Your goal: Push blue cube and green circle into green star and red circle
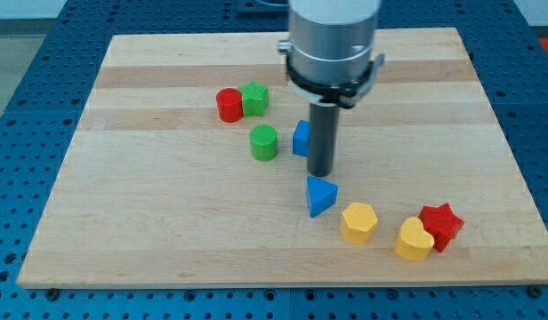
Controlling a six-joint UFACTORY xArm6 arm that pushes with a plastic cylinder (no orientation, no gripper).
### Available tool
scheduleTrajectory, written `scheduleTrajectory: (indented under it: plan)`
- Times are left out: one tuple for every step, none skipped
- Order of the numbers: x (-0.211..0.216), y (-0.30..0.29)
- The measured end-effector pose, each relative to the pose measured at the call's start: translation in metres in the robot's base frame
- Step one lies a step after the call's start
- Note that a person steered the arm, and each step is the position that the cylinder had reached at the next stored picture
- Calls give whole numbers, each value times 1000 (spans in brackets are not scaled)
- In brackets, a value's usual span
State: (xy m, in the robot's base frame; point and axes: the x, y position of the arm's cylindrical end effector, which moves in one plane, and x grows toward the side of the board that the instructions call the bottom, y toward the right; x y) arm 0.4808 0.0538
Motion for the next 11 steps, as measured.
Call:
scheduleTrajectory:
  plan:
    - [-4,27]
    - [-27,6]
    - [-55,-48]
    - [-73,-86]
    - [-73,-72]
    - [-67,-34]
    - [-48,-9]
    - [-15,-26]
    - [-14,-87]
    - [-30,-138]
    - [-43,-145]
